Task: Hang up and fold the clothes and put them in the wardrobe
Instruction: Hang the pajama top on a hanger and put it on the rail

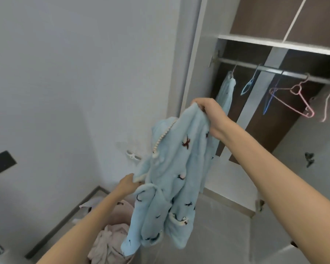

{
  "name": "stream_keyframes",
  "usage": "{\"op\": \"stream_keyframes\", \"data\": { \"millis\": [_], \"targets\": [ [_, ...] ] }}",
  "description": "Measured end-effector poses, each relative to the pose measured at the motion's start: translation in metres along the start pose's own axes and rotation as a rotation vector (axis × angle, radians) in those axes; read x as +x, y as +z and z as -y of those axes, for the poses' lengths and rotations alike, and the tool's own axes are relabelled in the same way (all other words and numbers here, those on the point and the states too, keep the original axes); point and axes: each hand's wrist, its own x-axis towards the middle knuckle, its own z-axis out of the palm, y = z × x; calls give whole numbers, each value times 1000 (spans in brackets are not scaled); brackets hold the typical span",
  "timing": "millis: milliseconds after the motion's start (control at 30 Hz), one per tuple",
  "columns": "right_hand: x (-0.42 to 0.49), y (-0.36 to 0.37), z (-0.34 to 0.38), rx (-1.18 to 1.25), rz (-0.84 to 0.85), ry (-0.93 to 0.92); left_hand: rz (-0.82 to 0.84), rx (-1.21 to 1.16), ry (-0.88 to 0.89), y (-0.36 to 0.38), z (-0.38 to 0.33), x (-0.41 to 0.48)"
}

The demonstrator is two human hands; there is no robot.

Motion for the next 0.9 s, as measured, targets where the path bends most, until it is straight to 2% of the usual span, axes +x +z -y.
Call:
{"op": "stream_keyframes", "data": {
  "millis": [100, 267, 400, 467, 667, 733, 800, 833, 900],
  "targets": [
    [-14, -50, -1, -178, -64, -2, -90, -81, 14, 20, -41, 7],
    [-35, -140, -31, -328, -217, 108, -201, -268, 109, 32, -128, -1],
    [-51, -211, -70, -514, -319, 191, -277, -252, 295, 43, -195, -18],
    [-61, -240, -88, -682, -317, 232, -310, -221, 384, 49, -225, -26],
    [-89, -301, -124, -967, -272, 445, -316, 29, 652, 79, -299, -52],
    [-96, -305, -127, -970, -362, 298, -311, 44, 702, 91, -320, -61],
    [-102, -297, -127, -757, -380, 47, -300, 77, 744, 105, -339, -69],
    [-106, -290, -127, -634, -295, -22, -294, 95, 757, 113, -347, -73],
    [-112, -274, -136, -526, -93, 0, -289, 117, 792, 127, -362, -81]
  ]
}}
